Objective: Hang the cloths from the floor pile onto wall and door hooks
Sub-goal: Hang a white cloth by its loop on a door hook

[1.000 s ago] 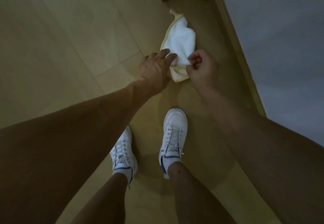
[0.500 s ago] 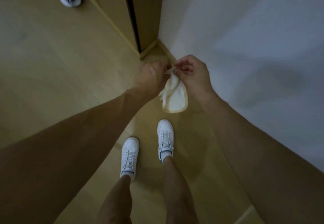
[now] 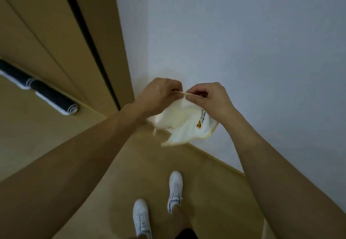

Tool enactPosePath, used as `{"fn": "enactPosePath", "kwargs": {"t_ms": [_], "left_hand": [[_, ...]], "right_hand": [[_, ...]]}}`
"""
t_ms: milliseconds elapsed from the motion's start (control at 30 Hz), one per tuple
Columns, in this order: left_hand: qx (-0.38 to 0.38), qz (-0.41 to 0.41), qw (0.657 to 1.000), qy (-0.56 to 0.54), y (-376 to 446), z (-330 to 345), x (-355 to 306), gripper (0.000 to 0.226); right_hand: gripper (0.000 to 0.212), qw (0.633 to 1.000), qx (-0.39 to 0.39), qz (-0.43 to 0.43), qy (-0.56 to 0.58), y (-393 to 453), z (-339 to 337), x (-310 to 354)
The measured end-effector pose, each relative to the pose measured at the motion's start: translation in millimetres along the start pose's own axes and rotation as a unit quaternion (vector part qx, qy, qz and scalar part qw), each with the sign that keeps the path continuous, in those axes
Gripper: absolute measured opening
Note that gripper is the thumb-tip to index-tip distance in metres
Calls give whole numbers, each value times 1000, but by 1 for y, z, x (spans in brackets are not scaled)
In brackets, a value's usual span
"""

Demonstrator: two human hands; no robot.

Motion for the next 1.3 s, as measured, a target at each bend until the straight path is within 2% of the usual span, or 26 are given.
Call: {"fn": "enactPosePath", "kwargs": {"t_ms": [233,467,900,1133,1300], "left_hand": [[28,151,987,44,33,-54,-138,17],[18,296,952,75,46,-57,-277,22],[-14,438,897,62,11,40,-544,24],[24,493,869,-21,-29,114,-678,20],[75,539,836,-75,-58,162,-767,17]], "right_hand": [[7,985,-143,-12,-91,-72,-118,68],[11,959,-238,16,-154,-179,-223,88],[12,876,-410,126,-219,-455,-377,53],[12,817,-482,205,-242,-615,-424,31],[12,765,-531,261,-256,-710,-447,20]]}}
Point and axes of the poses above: each hand's wrist, its own y-axis towards the middle knuckle, its own z-axis out of the palm, x = y × z, the point moved 4 cm from there along y, towards the middle knuckle, and after that the axes turned 3 degrees about y, right-handed, at the moved point
